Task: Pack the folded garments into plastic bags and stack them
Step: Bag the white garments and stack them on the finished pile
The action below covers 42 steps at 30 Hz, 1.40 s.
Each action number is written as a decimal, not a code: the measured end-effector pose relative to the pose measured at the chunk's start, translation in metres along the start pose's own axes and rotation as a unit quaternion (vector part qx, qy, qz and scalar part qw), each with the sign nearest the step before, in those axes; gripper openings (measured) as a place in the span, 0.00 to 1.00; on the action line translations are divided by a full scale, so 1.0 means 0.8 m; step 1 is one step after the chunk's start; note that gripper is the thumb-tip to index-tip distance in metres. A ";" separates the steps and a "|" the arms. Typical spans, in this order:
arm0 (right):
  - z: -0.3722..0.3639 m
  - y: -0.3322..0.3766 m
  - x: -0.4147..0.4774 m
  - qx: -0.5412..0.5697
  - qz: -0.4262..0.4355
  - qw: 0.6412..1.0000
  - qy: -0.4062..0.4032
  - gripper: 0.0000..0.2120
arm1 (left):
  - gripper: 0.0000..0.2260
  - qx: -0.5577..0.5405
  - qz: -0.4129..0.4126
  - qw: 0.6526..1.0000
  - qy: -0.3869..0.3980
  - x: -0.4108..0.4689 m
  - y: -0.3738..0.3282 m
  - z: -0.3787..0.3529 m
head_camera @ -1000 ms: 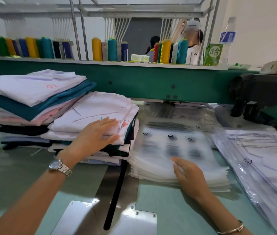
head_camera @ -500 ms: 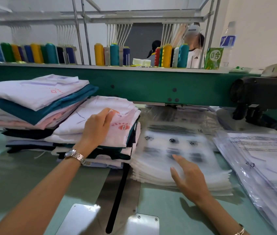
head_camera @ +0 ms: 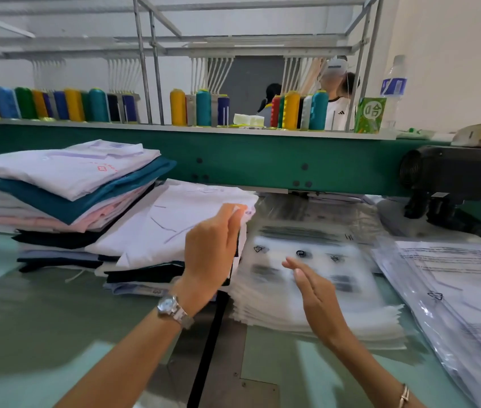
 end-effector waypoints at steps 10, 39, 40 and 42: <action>-0.063 0.058 0.068 0.343 -0.335 0.872 0.099 0.22 | 0.14 0.004 -0.070 0.997 -0.029 -0.056 -0.069 0.012; -0.034 0.050 0.064 0.185 -0.269 0.932 0.160 0.21 | 0.22 -0.328 0.492 0.775 0.223 -0.048 0.121 0.061; -0.026 0.050 0.065 0.165 -0.259 0.938 0.164 0.21 | 0.21 -0.343 0.484 0.773 0.224 -0.046 0.112 0.059; -0.011 0.049 0.066 0.126 -0.236 0.948 0.174 0.21 | 0.20 -0.365 0.467 0.772 0.230 -0.045 0.094 0.054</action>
Point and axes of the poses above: each hand's wrist, its own x-axis towards the middle knuckle, its own z-axis out of the back of the hand, y = z × x, the point moved 4 cm from there along x, towards the middle knuckle, and after that the axes turned 7 degrees about -y, right-handed, at the moved point
